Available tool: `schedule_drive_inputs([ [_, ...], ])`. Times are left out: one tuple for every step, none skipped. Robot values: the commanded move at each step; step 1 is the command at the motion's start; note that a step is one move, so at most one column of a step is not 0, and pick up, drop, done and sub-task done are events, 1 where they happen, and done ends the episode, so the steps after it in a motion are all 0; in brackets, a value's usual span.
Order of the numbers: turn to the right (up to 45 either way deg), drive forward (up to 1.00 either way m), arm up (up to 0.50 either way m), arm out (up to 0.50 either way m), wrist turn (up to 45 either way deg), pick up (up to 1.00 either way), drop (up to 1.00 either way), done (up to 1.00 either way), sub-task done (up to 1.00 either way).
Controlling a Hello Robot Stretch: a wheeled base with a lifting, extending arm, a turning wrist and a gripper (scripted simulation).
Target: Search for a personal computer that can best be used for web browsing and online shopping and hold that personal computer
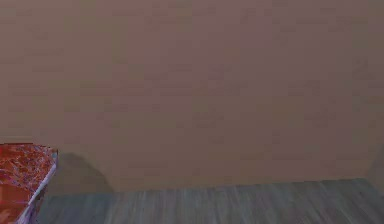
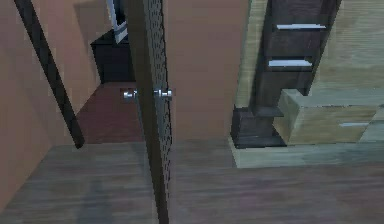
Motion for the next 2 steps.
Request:
schedule_drive_inputs([
  [6.0, 0.00, 0.00, 0.00, 0.0, 0.00, 0.00, 0.00, 0.00],
  [0.0, 0.25, 0.00, 0.00, 0.0, 0.00, 0.00, 0.00, 0.00],
])
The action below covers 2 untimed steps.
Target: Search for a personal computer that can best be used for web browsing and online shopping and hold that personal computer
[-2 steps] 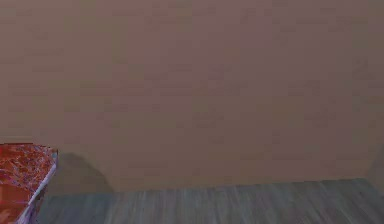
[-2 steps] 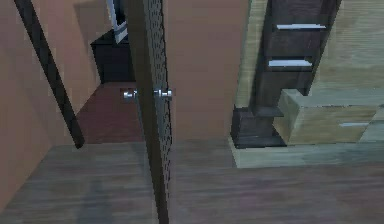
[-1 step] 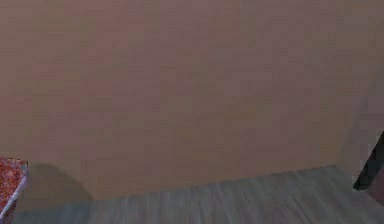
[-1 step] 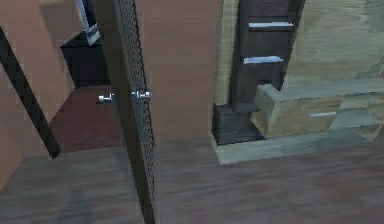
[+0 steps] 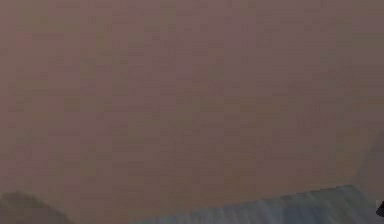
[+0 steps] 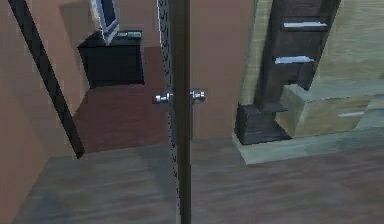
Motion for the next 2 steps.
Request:
schedule_drive_inputs([
  [45.0, 0.00, 0.00, 0.00, 0.0, 0.00, 0.00, 0.00, 0.00],
  [3.0, 0.00, 0.00, 0.00, 0.0, 0.00, 0.00, 0.00, 0.00],
])
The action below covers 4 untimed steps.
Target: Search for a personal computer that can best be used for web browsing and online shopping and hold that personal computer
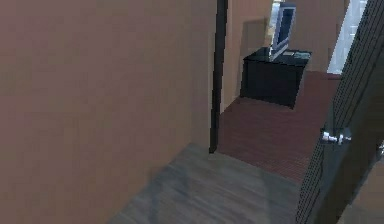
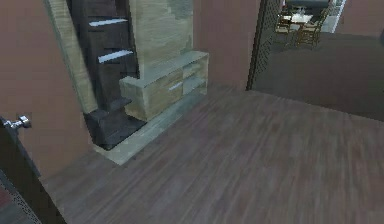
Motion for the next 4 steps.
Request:
schedule_drive_inputs([
  [0.0, 0.20, 0.00, 0.00, 0.0, 0.00, 0.00, 0.00, 0.00],
  [3.0, 0.00, 0.00, 0.00, 0.0, 0.00, 0.00, 0.00, 0.00],
  [0.0, 0.15, 0.00, 0.00, 0.0, 0.00, 0.00, 0.00, 0.00],
  [-15.0, 0.00, 0.00, 0.00, 0.0, 0.00, 0.00, 0.00, 0.00],
])
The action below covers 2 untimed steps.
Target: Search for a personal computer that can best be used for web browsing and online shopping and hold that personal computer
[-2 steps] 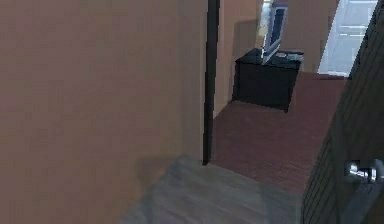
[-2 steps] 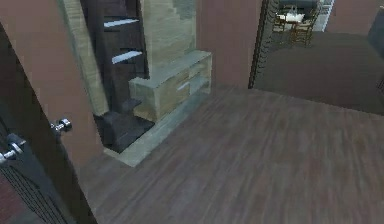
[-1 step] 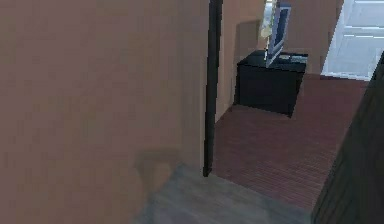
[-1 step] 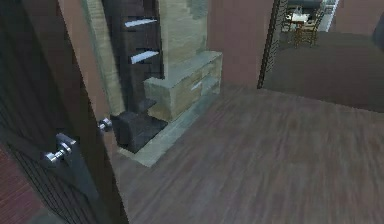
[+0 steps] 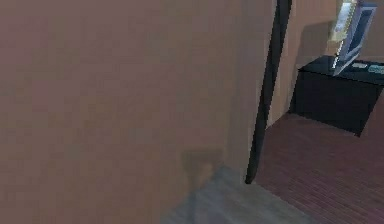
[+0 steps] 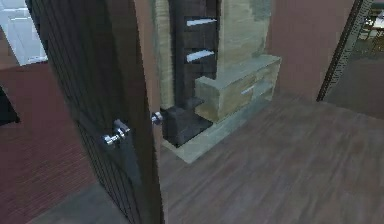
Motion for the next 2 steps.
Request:
schedule_drive_inputs([
  [0.0, 0.40, 0.00, 0.00, 0.0, 0.00, 0.00, 0.00, 0.00],
  [42.0, 0.00, 0.00, 0.00, 0.0, 0.00, 0.00, 0.00, 0.00],
])
